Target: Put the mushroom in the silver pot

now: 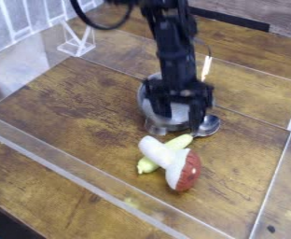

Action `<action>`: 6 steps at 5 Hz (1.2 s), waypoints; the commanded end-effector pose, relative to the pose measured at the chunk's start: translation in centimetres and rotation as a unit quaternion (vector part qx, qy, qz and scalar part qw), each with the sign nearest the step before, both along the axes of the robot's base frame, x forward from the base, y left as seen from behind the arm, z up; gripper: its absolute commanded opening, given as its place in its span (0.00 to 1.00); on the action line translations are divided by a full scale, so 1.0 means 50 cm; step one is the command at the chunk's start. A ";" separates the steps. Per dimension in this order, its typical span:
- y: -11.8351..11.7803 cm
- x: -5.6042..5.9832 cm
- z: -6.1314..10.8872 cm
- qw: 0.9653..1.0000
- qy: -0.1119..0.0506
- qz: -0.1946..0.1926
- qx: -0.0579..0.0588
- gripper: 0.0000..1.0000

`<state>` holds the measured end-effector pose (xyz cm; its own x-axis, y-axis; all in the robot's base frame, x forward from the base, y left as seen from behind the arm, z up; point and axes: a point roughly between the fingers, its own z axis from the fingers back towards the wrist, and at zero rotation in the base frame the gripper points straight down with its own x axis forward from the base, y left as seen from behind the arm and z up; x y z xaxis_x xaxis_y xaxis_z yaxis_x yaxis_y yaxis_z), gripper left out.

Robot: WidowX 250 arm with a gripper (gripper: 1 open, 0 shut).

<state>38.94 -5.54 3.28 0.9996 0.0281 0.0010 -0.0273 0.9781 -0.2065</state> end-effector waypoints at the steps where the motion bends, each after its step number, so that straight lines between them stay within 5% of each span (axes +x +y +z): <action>1: 0.009 0.011 0.048 0.999 -0.032 -0.005 -0.003 1.00; 2: 0.026 0.008 0.055 1.000 -0.031 -0.002 -0.005 1.00; 4: 0.082 0.043 0.084 0.999 -0.033 0.015 -0.005 1.00; 6: 0.057 -0.010 0.055 0.999 -0.030 -0.017 -0.013 1.00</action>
<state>38.17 -2.20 4.14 0.9998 0.0172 0.0061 -0.0153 0.9720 -0.2346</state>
